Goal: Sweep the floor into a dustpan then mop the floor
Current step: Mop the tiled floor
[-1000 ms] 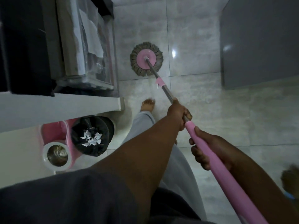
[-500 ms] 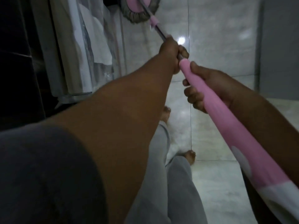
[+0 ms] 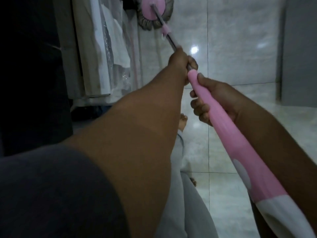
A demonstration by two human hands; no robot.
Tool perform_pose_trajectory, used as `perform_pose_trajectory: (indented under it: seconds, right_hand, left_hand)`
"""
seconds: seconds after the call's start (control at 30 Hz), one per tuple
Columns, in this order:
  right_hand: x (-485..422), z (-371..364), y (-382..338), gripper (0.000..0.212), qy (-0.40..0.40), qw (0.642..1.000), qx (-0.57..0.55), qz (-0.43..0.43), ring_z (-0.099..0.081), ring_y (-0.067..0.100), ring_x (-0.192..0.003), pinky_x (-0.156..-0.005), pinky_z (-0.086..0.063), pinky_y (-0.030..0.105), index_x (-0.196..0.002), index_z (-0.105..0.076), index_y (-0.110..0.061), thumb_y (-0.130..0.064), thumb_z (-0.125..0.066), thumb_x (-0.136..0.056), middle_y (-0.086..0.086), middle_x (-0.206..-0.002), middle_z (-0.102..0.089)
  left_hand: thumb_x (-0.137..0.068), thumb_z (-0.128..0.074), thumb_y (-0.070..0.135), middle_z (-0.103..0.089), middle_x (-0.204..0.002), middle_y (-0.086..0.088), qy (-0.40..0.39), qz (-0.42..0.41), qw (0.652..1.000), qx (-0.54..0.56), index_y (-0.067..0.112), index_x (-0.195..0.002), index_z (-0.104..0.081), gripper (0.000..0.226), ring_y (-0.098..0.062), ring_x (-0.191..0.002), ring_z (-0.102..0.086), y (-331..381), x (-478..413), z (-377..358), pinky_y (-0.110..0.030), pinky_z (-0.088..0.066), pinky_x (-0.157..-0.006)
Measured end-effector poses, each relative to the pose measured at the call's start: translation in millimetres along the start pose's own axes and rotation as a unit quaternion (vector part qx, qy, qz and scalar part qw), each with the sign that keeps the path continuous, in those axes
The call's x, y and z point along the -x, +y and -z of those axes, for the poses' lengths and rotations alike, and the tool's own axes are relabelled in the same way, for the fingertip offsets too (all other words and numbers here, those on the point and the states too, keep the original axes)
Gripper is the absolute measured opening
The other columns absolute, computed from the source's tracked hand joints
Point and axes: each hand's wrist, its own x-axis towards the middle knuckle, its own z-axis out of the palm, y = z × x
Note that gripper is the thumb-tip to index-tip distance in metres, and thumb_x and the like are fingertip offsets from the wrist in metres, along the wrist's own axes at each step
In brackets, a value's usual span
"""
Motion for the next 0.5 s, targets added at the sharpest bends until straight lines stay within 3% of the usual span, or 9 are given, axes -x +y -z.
perform_pose_trajectory:
  seconds: [0.2, 0.3, 0.4, 0.5]
  right_hand:
    - [58, 6, 132, 0.048, 0.009, 0.999, 0.018, -0.036, -0.045, 0.013, -0.037, -0.035, -0.040, 0.021, -0.090, -0.052, -0.010, -0.057, -0.056, -0.090, 0.005, -0.057, -0.051]
    - [98, 18, 205, 0.051, 0.026, 0.998, 0.027, -0.054, -0.047, 0.015, -0.039, -0.037, -0.041, 0.023, -0.096, -0.053, -0.009, -0.060, -0.056, -0.088, 0.005, -0.057, -0.053]
    - [143, 27, 265, 0.051, 0.053, 0.997, 0.040, -0.047, -0.049, 0.016, -0.041, -0.040, -0.042, 0.025, -0.093, -0.055, -0.007, -0.058, -0.056, -0.089, 0.005, -0.057, -0.054]
    - [185, 39, 311, 0.054, 0.095, 0.994, 0.039, -0.020, -0.051, 0.017, -0.042, -0.043, -0.043, 0.025, -0.092, -0.059, -0.006, -0.059, -0.057, -0.088, 0.006, -0.058, -0.056]
  left_hand:
    - [-0.105, -0.034, 0.049, -0.031, -0.045, -0.001, 0.000, 0.032, 0.999, -0.004, 0.014, -0.062, -0.034, 0.056, -0.010, -0.025, -0.028, -116, 68, 63, -0.012, -0.024, -0.032]
    - [-0.105, -0.034, 0.050, -0.034, -0.044, -0.001, 0.013, 0.042, 0.999, -0.025, 0.014, -0.063, -0.037, 0.055, -0.013, -0.035, -0.031, -187, 110, 92, -0.024, -0.030, -0.041]
    - [-0.105, -0.034, 0.047, -0.041, -0.055, 0.000, 0.015, 0.050, 0.998, -0.020, 0.015, -0.067, -0.043, 0.051, -0.009, -0.027, -0.033, -248, 149, 112, -0.013, -0.028, -0.032]
    - [-0.105, -0.035, 0.044, -0.039, -0.043, 0.005, 0.008, 0.076, 0.997, -0.025, 0.020, -0.065, -0.043, 0.047, -0.007, -0.024, -0.029, -299, 182, 115, -0.009, -0.025, -0.032]
